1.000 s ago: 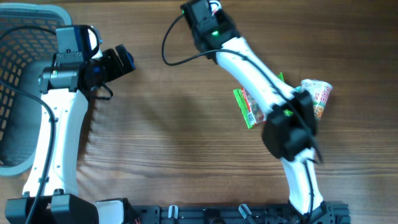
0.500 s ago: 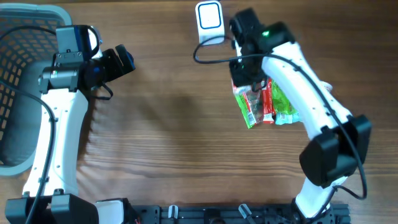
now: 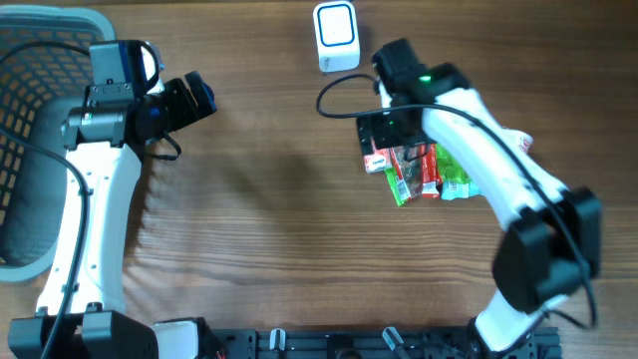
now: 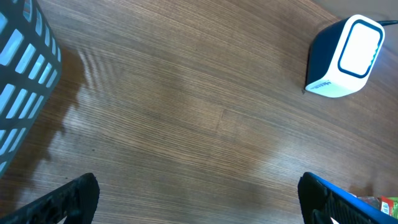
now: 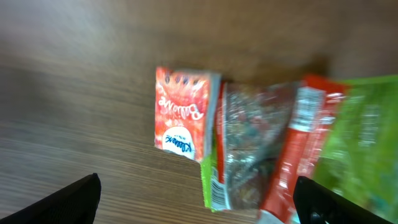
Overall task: Scan the item barcode
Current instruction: 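Lower the tissue packet onto the item pile and open the gripper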
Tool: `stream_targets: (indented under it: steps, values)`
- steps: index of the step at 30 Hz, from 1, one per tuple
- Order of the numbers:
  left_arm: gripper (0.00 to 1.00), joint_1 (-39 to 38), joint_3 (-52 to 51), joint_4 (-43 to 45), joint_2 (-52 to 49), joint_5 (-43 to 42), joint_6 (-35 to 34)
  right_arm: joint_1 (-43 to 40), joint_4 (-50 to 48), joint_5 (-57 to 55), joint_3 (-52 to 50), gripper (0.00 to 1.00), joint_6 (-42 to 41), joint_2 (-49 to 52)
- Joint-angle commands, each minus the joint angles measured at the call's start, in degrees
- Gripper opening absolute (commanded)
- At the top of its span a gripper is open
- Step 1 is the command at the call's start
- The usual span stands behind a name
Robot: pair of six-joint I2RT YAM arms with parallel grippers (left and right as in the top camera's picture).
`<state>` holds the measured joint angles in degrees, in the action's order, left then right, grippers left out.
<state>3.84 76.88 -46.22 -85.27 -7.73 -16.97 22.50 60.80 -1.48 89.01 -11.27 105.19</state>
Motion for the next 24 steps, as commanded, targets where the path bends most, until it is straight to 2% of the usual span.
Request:
stream_targets:
  steps: [1, 14, 24]
  values:
    - [1.00, 0.42, 0.33, 0.15, 0.42, 0.13, 0.70, -2.08, -0.17, -0.22, 2.54, 1.00, 0.79, -6.69]
    - [1.00, 0.42, 0.33, 0.15, 0.42, 0.13, 0.70, -2.23, -4.76, -0.11, 2.47, 1.00, 0.76, -6.80]
    - [1.00, 0.42, 0.33, 0.17, 0.42, 0.13, 0.70, -2.23, -4.83, -0.11, 2.47, 1.00, 0.74, -6.80]
